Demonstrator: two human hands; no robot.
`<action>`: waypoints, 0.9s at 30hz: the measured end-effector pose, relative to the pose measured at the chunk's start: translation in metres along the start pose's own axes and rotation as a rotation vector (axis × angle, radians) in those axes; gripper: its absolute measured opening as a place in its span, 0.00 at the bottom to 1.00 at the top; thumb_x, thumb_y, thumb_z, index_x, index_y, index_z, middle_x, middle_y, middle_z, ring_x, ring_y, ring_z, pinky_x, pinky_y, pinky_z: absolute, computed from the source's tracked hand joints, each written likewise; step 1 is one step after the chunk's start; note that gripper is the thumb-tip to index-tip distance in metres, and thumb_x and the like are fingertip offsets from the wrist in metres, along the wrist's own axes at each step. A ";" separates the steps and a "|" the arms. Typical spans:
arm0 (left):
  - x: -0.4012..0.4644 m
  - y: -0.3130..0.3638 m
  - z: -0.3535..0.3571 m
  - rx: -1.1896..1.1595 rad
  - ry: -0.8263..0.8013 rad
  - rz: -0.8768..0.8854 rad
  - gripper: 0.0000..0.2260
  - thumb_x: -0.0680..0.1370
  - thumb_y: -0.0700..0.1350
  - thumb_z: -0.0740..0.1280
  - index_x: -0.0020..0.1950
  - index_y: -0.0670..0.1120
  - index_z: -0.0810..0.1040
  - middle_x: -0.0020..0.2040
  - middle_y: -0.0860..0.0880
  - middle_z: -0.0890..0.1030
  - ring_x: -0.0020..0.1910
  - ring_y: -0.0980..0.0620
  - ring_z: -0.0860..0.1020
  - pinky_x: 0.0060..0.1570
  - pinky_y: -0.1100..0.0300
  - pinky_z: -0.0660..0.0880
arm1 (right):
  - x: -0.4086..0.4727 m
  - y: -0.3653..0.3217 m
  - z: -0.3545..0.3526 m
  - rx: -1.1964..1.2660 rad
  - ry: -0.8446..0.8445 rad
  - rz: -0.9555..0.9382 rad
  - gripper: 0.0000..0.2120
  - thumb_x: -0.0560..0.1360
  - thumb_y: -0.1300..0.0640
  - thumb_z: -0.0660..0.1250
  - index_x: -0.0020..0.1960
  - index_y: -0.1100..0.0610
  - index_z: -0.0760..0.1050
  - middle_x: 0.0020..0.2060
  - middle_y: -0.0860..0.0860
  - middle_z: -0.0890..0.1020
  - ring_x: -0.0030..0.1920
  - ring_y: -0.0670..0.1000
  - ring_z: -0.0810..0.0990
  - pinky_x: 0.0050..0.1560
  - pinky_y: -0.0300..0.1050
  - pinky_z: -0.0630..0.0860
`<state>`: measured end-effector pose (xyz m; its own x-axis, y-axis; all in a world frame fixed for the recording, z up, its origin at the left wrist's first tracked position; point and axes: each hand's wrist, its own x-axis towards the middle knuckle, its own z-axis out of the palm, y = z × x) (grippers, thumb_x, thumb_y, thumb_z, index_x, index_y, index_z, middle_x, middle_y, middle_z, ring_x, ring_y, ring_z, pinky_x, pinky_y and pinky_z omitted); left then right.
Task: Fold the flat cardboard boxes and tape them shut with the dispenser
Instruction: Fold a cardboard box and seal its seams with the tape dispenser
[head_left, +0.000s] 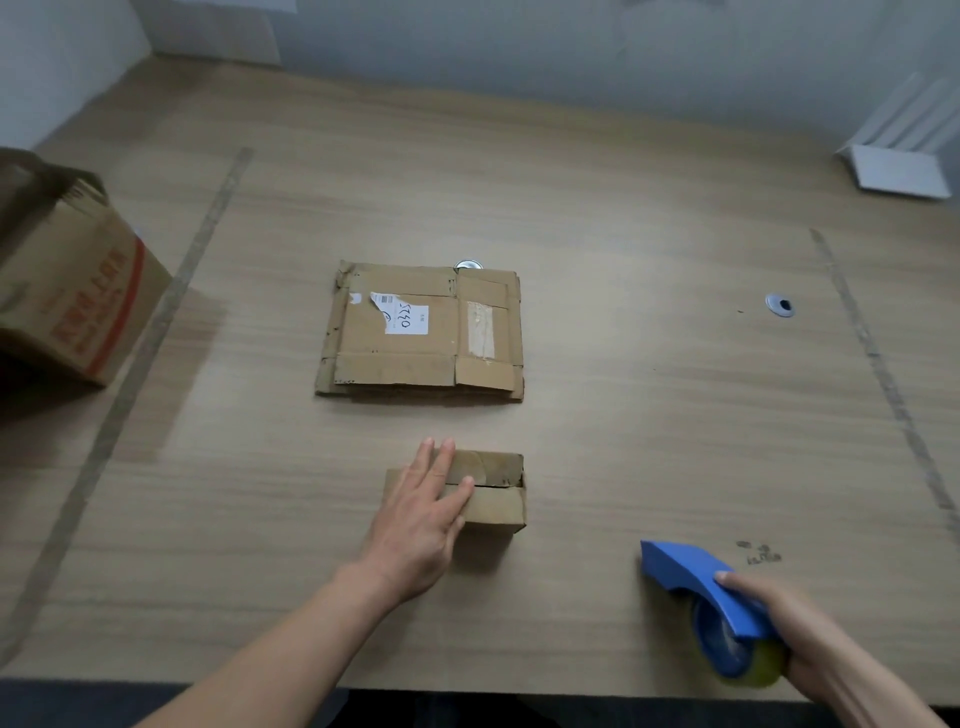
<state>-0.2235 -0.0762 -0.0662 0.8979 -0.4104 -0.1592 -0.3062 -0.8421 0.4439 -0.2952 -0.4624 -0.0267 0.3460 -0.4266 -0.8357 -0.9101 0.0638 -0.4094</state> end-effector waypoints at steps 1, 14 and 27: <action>0.000 0.000 0.000 -0.003 0.003 -0.005 0.26 0.79 0.54 0.51 0.76 0.51 0.67 0.79 0.48 0.42 0.78 0.46 0.37 0.71 0.54 0.36 | -0.007 -0.003 0.004 0.048 -0.038 0.001 0.11 0.76 0.61 0.71 0.52 0.70 0.78 0.32 0.62 0.83 0.29 0.59 0.78 0.24 0.45 0.77; 0.013 0.000 -0.025 -0.762 0.109 -0.287 0.14 0.74 0.43 0.71 0.59 0.47 0.82 0.52 0.50 0.84 0.52 0.52 0.80 0.57 0.59 0.75 | -0.104 -0.099 0.138 0.068 -0.618 -0.626 0.36 0.54 0.55 0.76 0.63 0.58 0.80 0.53 0.61 0.85 0.47 0.58 0.84 0.45 0.47 0.81; 0.022 -0.002 -0.067 -1.509 0.094 -0.678 0.15 0.83 0.40 0.58 0.43 0.47 0.83 0.34 0.48 0.83 0.38 0.51 0.78 0.50 0.53 0.71 | -0.094 -0.122 0.183 -0.045 -0.794 -0.649 0.35 0.55 0.55 0.76 0.63 0.57 0.80 0.54 0.60 0.84 0.49 0.59 0.83 0.46 0.46 0.82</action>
<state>-0.1818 -0.0597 -0.0113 0.7635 -0.0655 -0.6425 0.6358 0.2511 0.7299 -0.1750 -0.2654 0.0346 0.8110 0.3540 -0.4658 -0.4956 -0.0075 -0.8685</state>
